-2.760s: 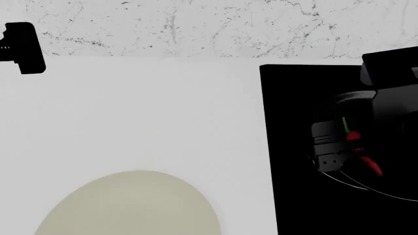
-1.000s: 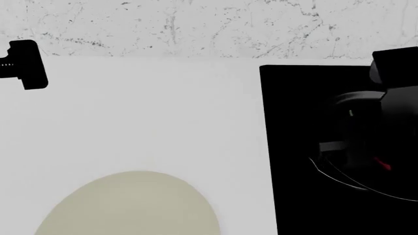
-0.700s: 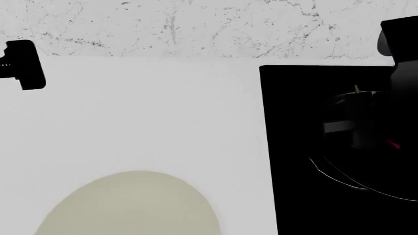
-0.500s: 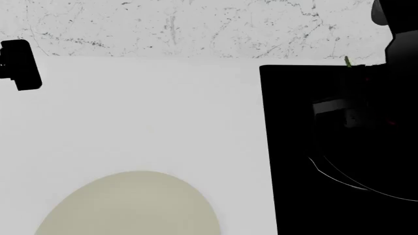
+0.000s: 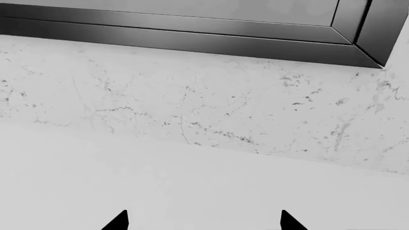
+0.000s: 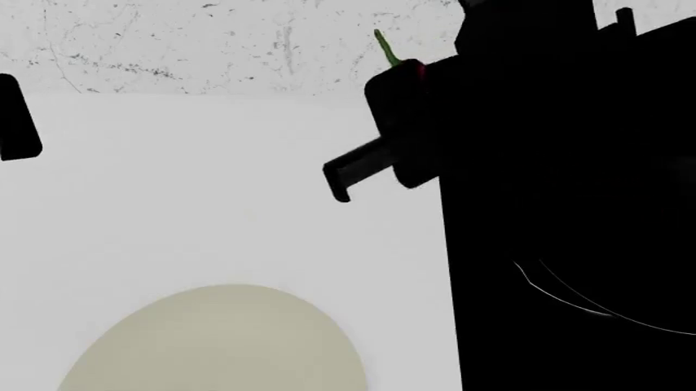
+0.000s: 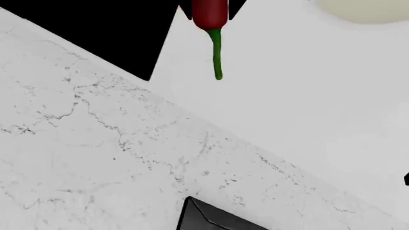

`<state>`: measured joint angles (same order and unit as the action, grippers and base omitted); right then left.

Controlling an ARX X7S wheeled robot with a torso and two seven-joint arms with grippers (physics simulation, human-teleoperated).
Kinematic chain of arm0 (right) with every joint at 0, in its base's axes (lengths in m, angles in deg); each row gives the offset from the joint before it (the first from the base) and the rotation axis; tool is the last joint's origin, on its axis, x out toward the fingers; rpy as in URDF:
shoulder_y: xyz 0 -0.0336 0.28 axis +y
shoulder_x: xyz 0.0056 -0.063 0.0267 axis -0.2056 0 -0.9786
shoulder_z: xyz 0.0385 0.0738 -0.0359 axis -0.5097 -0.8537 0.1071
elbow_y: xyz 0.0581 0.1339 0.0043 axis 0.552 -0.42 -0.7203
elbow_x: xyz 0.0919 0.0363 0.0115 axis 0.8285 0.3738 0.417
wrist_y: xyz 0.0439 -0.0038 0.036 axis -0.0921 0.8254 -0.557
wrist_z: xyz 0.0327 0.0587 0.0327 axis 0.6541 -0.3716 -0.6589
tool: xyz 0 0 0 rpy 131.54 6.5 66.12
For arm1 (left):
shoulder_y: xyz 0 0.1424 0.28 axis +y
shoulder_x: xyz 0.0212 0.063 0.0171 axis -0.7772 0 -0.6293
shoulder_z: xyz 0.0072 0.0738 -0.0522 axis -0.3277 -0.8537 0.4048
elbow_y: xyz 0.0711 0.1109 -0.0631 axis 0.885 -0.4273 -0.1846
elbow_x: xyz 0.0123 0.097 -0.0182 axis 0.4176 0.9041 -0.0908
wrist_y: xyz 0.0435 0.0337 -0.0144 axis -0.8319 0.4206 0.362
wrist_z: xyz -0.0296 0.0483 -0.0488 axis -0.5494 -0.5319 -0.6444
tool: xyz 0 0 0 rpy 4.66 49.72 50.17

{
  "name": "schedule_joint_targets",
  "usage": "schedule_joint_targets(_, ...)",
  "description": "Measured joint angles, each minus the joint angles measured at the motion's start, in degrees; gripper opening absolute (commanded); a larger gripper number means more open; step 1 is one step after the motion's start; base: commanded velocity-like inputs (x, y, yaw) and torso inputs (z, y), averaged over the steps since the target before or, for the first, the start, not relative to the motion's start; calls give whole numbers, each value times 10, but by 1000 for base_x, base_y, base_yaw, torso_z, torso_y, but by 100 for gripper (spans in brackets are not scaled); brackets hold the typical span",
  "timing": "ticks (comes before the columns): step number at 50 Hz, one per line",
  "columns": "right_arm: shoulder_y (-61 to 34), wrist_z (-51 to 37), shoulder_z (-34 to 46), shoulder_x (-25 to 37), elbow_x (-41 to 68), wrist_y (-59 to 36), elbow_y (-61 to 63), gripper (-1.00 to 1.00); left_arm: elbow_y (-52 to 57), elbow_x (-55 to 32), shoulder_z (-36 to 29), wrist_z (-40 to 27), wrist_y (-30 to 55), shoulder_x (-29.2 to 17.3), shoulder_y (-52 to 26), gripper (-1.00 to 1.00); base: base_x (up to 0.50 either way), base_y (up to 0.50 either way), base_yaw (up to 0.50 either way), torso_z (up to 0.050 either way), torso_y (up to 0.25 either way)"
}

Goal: Pick the chili pepper from the pan and place it on the plate.

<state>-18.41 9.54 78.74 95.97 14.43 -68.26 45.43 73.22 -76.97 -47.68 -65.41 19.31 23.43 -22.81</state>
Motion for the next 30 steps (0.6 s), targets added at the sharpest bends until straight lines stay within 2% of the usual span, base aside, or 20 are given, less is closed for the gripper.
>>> schedule_joint_targets(30,62,-149,50,-61,193,86,225,-100,32,-27,33,-21,-5,-26,42,100,0,0,0,0,0)
